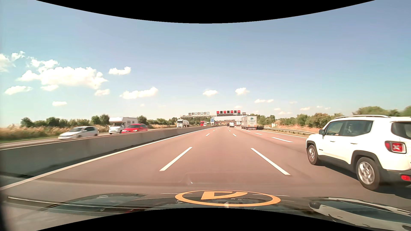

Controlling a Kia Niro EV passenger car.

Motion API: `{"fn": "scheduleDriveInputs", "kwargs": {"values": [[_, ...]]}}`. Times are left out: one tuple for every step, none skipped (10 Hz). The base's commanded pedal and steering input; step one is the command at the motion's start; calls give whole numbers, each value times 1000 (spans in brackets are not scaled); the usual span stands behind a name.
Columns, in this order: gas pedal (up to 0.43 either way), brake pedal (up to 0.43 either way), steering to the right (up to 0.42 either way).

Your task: Follow the waypoints while adhering to traffic rules and regulations

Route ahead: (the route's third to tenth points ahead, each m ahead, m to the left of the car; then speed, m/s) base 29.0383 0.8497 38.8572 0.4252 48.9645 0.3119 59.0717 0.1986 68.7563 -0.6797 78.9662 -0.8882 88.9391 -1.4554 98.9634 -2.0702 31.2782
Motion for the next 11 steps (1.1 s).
{"fn": "scheduleDriveInputs", "kwargs": {"values": [[47, 0, 6], [47, 0, 5], [47, 0, 6], [47, 0, 6], [47, 0, 6], [47, 0, 6], [39, 0, 6], [28, 0, 6], [28, 0, 6], [28, 0, 6], [28, 0, 6]]}}
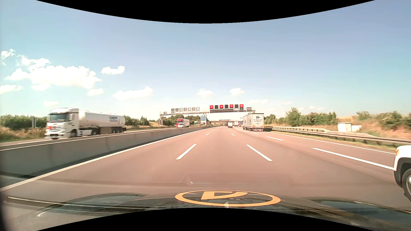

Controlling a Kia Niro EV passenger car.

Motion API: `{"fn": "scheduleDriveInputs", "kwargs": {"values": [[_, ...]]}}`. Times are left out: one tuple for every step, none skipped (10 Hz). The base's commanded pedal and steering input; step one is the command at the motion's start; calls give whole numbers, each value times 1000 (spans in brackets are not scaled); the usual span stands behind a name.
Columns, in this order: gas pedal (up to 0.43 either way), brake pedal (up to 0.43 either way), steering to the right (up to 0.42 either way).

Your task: Follow the waypoints while adhering to traffic rules and regulations

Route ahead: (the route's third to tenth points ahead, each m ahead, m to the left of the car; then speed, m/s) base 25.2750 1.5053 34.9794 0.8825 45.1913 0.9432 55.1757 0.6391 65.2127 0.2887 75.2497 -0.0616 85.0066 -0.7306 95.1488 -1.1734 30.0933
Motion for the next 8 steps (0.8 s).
{"fn": "scheduleDriveInputs", "kwargs": {"values": [[28, 0, 6], [28, 0, 6], [28, 0, 6], [28, 0, 6], [28, 0, 6], [28, 0, 5], [28, 0, 5], [28, 0, 4]]}}
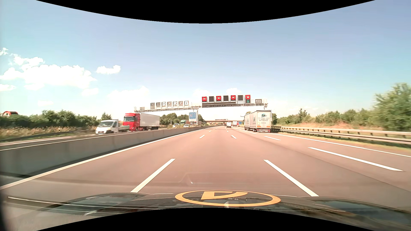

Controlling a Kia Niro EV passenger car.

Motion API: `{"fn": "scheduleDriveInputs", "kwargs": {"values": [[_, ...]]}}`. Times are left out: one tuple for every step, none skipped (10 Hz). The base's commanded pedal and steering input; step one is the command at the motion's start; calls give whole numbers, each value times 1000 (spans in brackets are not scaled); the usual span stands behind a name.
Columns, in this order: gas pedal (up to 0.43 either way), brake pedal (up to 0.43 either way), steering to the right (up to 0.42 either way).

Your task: Follow the waypoints while adhering to traffic rules and regulations

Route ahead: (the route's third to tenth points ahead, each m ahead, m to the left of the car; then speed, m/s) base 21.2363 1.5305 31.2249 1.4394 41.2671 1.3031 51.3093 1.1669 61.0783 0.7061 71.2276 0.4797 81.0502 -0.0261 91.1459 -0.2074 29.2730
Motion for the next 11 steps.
{"fn": "scheduleDriveInputs", "kwargs": {"values": [[28, 0, 4], [28, 0, 4], [39, 0, 4], [39, 0, 3], [47, 0, 3], [59, 0, 2], [79, 0, 0], [98, 0, 0], [110, 0, 0], [118, 0, 0], [130, 0, 0]]}}
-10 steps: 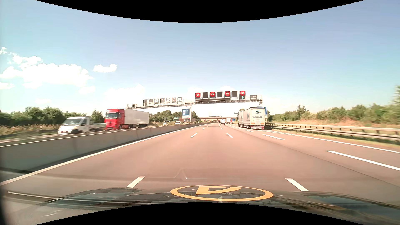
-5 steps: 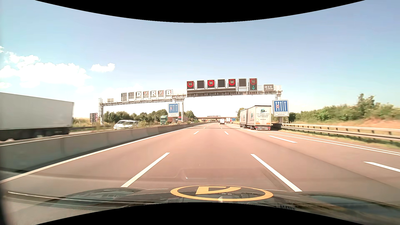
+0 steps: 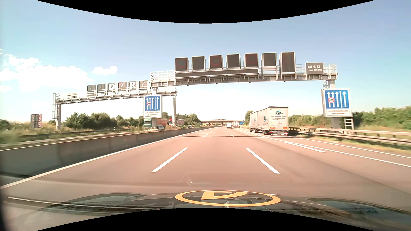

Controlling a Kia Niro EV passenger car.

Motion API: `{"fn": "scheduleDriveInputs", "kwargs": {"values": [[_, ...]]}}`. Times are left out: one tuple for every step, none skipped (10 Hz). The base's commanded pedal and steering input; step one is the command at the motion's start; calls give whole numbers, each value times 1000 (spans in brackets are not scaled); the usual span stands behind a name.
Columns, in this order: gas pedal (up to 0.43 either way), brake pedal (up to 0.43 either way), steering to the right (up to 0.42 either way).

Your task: Follow the waypoints while adhering to traffic rules and regulations

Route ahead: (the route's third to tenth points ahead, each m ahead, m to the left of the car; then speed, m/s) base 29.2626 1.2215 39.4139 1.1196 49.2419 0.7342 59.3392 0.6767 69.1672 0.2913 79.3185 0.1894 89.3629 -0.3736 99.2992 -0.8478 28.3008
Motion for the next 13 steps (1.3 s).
{"fn": "scheduleDriveInputs", "kwargs": {"values": [[138, 0, 0], [138, 0, 0], [150, 0, 0], [150, 0, 0], [189, 0, 1], [197, 0, 2], [209, 0, 2], [209, 0, 3], [209, 0, 3], [209, 0, 3], [209, 0, 3], [209, 0, 3], [209, 0, 3]]}}
